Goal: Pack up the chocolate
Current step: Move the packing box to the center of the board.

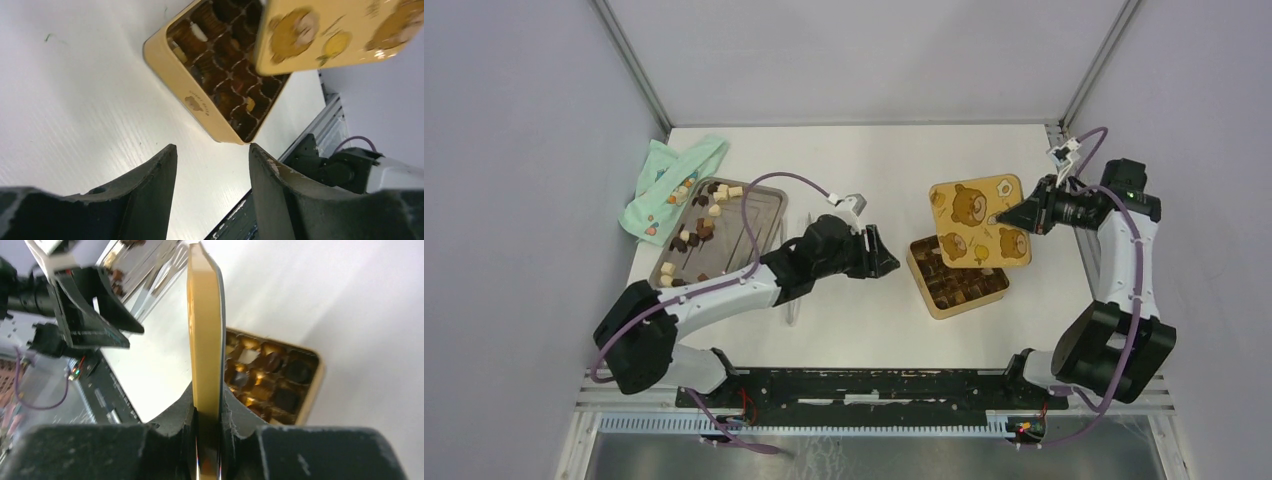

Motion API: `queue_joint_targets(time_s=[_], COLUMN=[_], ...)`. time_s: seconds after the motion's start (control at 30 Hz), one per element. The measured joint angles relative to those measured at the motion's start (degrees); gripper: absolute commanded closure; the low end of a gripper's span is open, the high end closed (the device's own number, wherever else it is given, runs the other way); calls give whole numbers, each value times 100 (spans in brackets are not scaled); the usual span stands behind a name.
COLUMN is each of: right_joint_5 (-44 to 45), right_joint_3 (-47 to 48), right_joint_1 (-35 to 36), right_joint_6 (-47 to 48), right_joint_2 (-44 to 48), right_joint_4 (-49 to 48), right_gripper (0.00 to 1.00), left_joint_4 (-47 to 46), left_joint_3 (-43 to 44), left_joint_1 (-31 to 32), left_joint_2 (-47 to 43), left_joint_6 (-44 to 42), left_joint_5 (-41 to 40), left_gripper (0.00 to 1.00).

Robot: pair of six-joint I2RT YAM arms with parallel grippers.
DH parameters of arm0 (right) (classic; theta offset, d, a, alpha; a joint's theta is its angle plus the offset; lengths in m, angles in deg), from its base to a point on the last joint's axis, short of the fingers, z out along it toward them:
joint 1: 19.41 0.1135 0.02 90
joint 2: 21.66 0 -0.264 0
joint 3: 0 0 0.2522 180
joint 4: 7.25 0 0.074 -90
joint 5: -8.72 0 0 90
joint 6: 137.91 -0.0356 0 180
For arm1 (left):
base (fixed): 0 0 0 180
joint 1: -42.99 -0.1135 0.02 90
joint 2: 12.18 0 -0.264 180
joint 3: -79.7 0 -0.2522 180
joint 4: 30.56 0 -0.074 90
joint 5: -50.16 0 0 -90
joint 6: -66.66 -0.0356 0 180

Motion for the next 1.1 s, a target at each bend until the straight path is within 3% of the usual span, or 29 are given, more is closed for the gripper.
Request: queue_joint_targets(time_s=[0.17,0.33,0.6,0.73,1.1], right_joint_5=[85,142,164,162,164], right_joint_3=[-275,-675,-988,-1025,-1126], right_joint_1=[-297,-319,-402,-409,-409], right_joint_6=[-1480,-2253,-2562,-2608,-2627], right_joint_2=[358,590,603,603,612], right_joint_4=[-1744,-2662,-3016,-3058,-3143], right_gripper=[99,99,99,99,99], left_joint_4=[748,1676,2841,3263,3663], left_joint_3=[767,2048,3099,3521,4046], left_joint_1=[186,474,789,887,986], left_joint_2=[1012,2216,3200,3449,3799], left_joint_6=[470,979,1495,1543,1541], left_joint_5=[-254,-463,-824,-935,-962], left_gripper=[39,40,51,51,72])
